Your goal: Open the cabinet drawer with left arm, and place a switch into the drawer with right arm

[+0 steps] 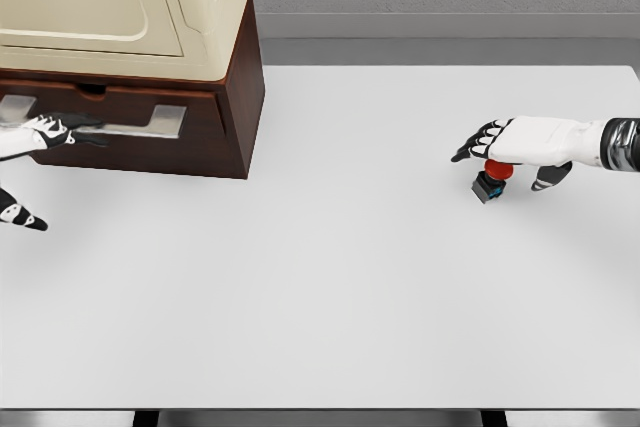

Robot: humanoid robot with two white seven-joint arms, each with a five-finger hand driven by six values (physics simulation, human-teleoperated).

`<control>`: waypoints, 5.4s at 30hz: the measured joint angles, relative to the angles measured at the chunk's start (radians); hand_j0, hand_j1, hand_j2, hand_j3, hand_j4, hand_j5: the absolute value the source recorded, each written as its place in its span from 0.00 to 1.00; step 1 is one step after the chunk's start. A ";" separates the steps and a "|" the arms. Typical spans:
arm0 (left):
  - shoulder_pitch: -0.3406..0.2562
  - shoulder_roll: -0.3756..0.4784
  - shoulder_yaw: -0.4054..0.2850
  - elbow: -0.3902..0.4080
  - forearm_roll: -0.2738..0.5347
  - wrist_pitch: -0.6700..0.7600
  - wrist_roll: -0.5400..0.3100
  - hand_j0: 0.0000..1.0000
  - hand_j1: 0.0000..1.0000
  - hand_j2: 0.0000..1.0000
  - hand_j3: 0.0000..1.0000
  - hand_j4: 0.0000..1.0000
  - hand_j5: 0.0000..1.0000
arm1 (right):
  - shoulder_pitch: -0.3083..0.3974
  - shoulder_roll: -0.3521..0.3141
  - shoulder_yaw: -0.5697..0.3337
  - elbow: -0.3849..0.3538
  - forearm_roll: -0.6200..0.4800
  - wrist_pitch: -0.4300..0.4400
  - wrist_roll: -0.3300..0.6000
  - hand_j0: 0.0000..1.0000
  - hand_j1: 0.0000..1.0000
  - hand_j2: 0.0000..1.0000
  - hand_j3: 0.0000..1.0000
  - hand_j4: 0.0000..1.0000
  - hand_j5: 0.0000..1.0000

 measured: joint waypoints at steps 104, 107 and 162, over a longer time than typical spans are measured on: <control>0.023 0.367 -0.196 -0.007 0.247 -0.239 -0.005 1.00 1.00 1.00 1.00 1.00 1.00 | 0.000 -0.005 0.028 -0.006 -0.011 0.000 0.000 0.70 0.70 0.70 0.70 0.70 0.70; 0.017 0.370 -0.196 -0.002 0.261 -0.237 -0.004 1.00 1.00 1.00 1.00 1.00 1.00 | 0.000 -0.005 0.028 -0.006 -0.011 0.000 0.000 0.69 0.69 0.69 0.69 0.69 0.69; -0.105 0.384 -0.124 -0.046 0.601 -0.236 -0.003 1.00 1.00 1.00 1.00 1.00 1.00 | -0.163 0.246 -0.005 -0.065 -0.061 -0.001 0.001 0.47 0.47 0.47 0.47 0.47 0.47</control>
